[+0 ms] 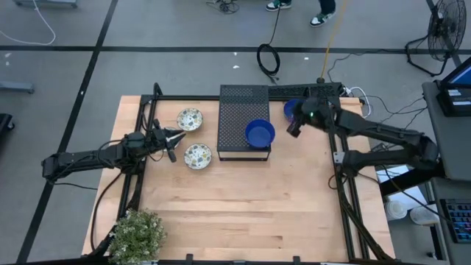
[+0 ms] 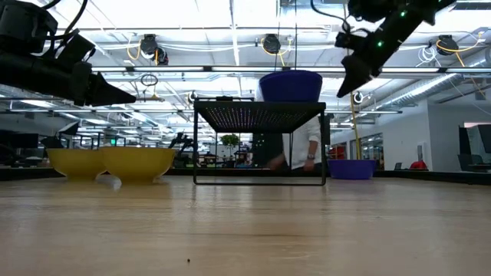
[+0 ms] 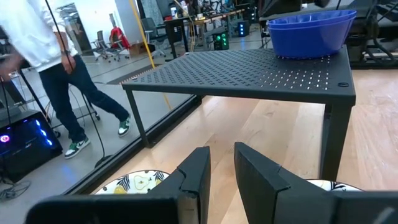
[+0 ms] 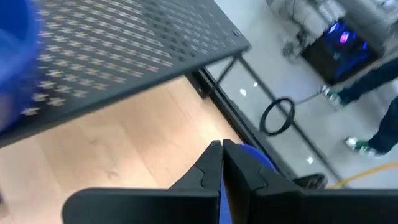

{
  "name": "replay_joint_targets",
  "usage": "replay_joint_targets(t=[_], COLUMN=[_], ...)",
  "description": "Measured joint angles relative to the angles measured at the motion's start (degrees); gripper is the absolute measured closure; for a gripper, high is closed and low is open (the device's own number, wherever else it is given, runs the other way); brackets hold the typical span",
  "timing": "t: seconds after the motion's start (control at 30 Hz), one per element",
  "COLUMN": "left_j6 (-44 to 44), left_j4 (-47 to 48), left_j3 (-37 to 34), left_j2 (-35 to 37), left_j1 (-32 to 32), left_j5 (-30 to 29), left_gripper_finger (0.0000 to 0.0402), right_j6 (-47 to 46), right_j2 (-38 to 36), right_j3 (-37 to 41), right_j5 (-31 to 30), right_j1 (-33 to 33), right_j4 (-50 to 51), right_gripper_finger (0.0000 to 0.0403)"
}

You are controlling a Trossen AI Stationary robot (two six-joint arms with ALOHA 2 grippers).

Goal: Pick & Place Mini bowls
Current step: Stack the blue bowl on the blue bowls on the shelf

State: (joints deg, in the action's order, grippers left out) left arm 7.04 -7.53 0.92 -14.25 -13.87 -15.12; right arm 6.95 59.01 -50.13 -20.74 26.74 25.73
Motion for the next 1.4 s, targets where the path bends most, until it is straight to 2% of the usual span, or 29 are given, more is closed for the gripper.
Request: replay_joint_targets(t=[0.23,0.37,0.53,0.63,0.77,0.93,1.13,1.4], left_j6=[0.0,0.0,0.0,0.0,0.0,0.0,0.0,0.0], left_j4=[0.0,0.0,0.0,0.0,0.0,0.0,0.0,0.0], left_j3=[0.0,0.0,0.0,0.0,0.0,0.0,0.0,0.0], left_j2=[0.0,0.0,0.0,0.0,0.0,0.0,0.0,0.0], left_j1=[0.0,0.0,0.0,0.0,0.0,0.0,0.0,0.0], left_j5=[0.0,0.0,0.0,0.0,0.0,0.0,0.0,0.0], left_gripper_finger=[0.0325,0.0325,0.0325,0.0325,0.0325,0.0325,0.0325,0.0325], right_j6=[-0.4,-0.2,0.3,0.7,-0.2,-0.5,-2.5,-3.2], right_j2=[1.0,2.8,4.9,5.5,5.4,5.4,5.4,5.4], right_j3=[0.0,0.0,1.7,5.1,9.4,12.5,16.8,21.9], right_j5=[15.1,18.0,18.7,20.9,20.9,20.9,20.9,20.8], right_j1=[11.5,14.0,14.5,14.6,15.1,16.3,16.8,17.8], right_j4=[0.9,0.6,-1.1,-4.7,-10.4,-12.7,-17.6,-24.0], right_gripper_finger=[0.0403,0.0401,0.0374,0.0342,0.0297,0.0259,0.0244,0.0249])
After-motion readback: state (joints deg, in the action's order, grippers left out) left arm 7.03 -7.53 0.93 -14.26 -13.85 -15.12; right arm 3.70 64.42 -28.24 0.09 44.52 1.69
